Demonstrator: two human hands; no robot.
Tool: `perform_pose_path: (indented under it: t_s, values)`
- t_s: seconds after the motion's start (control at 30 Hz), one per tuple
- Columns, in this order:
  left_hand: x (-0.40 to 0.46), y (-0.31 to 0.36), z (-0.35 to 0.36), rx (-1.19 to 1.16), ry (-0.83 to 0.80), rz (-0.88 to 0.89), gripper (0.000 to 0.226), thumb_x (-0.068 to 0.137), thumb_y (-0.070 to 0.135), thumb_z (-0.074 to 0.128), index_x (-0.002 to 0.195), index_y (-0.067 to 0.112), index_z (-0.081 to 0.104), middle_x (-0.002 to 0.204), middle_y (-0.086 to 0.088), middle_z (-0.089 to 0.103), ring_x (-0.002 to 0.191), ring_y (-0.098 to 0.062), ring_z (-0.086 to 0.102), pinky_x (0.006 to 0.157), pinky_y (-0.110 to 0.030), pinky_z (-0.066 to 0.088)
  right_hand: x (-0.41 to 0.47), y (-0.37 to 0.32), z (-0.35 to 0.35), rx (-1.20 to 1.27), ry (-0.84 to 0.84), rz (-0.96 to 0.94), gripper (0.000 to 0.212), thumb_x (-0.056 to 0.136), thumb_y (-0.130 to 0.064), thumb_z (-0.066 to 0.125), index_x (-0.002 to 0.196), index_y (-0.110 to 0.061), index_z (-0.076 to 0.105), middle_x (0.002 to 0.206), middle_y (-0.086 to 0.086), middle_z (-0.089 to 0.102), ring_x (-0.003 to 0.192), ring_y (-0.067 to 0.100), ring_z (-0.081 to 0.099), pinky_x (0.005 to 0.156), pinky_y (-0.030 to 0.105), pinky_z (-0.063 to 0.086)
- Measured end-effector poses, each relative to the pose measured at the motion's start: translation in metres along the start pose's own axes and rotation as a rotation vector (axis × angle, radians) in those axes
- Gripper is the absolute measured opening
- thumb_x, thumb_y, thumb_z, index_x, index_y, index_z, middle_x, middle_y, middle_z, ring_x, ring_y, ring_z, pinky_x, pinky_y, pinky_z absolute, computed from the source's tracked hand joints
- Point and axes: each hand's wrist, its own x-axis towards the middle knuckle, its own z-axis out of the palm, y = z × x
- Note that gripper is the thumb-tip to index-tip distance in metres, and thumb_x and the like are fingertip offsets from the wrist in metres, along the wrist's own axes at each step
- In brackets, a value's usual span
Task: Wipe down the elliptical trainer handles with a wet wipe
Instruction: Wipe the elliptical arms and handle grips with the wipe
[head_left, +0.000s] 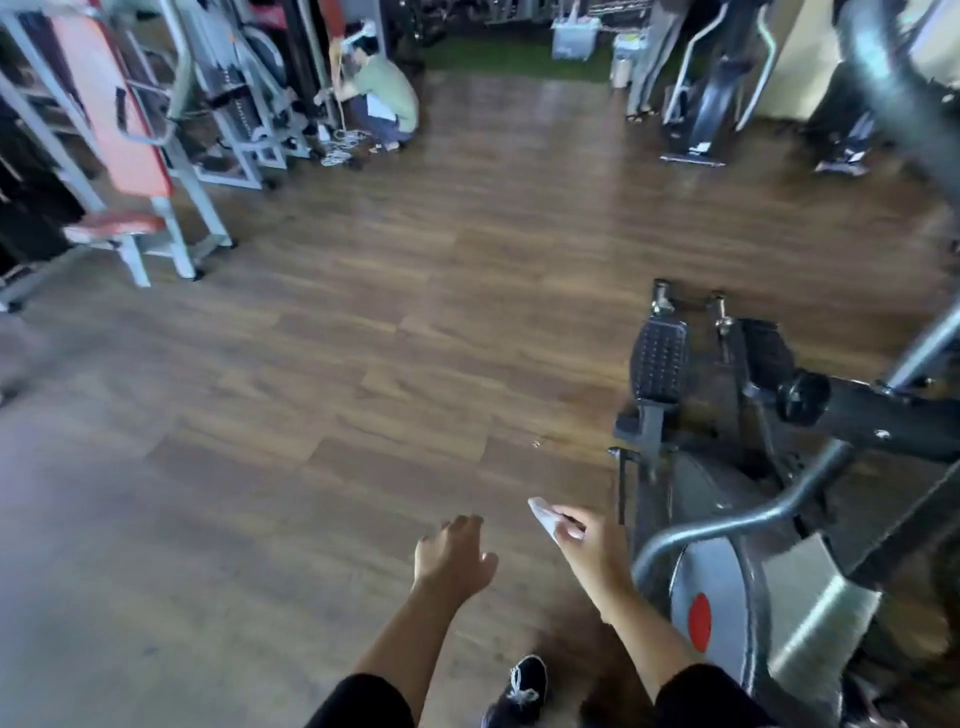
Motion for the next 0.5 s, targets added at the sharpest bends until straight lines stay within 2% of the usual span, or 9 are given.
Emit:
perform_pose_path:
  t_s: [0.03, 0.07, 0.13, 0.27, 0.37, 0.4, 0.5]
  values:
    - [0.017, 0.012, -0.013, 0.012, 0.007, 0.034, 0.051, 0.092, 0.036, 0.049, 0.14, 0.023, 0.04, 0.14, 0.004, 0.049, 0.126, -0.019, 0.05, 0.099, -0.033, 0.042, 0.014, -0.005, -0.013, 0.002, 0.063, 0.003, 0.007, 0.079, -0.008, 0.065, 0.078, -0.005, 0.072, 0.074, 0.006, 0.072, 0.067, 0.016, 0.063, 0.06, 0.006, 0.041]
    - [0.034, 0.026, -0.027, 0.022, 0.019, 0.067, 0.052, 0.092, 0.036, 0.048, 0.141, 0.024, 0.039, 0.142, 0.004, 0.048, 0.127, -0.018, 0.05, 0.1, -0.032, 0.042, 0.03, -0.009, -0.026, -0.018, 0.146, -0.025, 0.011, 0.077, 0.0, 0.064, 0.081, -0.006, 0.073, 0.078, 0.006, 0.073, 0.071, 0.017, 0.066, 0.062, 0.003, 0.04]
    - [0.063, 0.055, -0.06, 0.021, 0.063, 0.133, 0.053, 0.093, 0.037, 0.048, 0.143, 0.027, 0.037, 0.144, 0.006, 0.046, 0.128, -0.017, 0.049, 0.101, -0.031, 0.041, 0.06, -0.018, -0.051, -0.026, 0.28, -0.09, 0.019, 0.075, 0.002, 0.063, 0.086, -0.008, 0.074, 0.085, 0.001, 0.073, 0.078, 0.013, 0.067, 0.069, 0.004, 0.043]
    - [0.106, 0.116, -0.137, -0.037, 0.214, 0.259, 0.055, 0.092, 0.038, 0.051, 0.144, 0.03, 0.037, 0.146, 0.008, 0.045, 0.129, -0.018, 0.049, 0.1, -0.032, 0.042, 0.114, -0.058, -0.112, 0.033, 0.465, -0.278, 0.024, 0.079, -0.008, 0.058, 0.097, -0.012, 0.074, 0.091, -0.006, 0.071, 0.085, 0.011, 0.066, 0.076, 0.026, 0.053]
    - [0.124, 0.164, -0.2, -0.12, 0.344, 0.364, 0.054, 0.091, 0.037, 0.053, 0.143, 0.031, 0.038, 0.146, 0.006, 0.045, 0.126, -0.022, 0.051, 0.097, -0.035, 0.044, 0.14, -0.099, -0.161, 0.049, 0.654, -0.456, 0.021, 0.082, -0.008, 0.057, 0.096, -0.006, 0.073, 0.092, -0.002, 0.071, 0.086, 0.012, 0.065, 0.075, 0.033, 0.054]
    - [0.127, 0.18, -0.221, -0.133, 0.386, 0.405, 0.054, 0.092, 0.037, 0.053, 0.144, 0.031, 0.038, 0.146, 0.005, 0.045, 0.126, -0.023, 0.05, 0.096, -0.035, 0.044, 0.147, -0.113, -0.177, 0.052, 0.71, -0.505, 0.021, 0.083, -0.007, 0.057, 0.095, -0.005, 0.073, 0.093, -0.002, 0.071, 0.088, 0.011, 0.065, 0.077, 0.032, 0.054]
    - [0.13, 0.225, -0.278, -0.154, 0.484, 0.539, 0.055, 0.094, 0.037, 0.052, 0.146, 0.028, 0.037, 0.147, 0.003, 0.044, 0.129, -0.025, 0.047, 0.095, -0.035, 0.043, 0.158, -0.155, -0.229, 0.017, 0.9, -0.631, 0.023, 0.081, 0.004, 0.062, 0.1, -0.004, 0.072, 0.098, -0.005, 0.068, 0.093, 0.003, 0.061, 0.085, 0.015, 0.047]
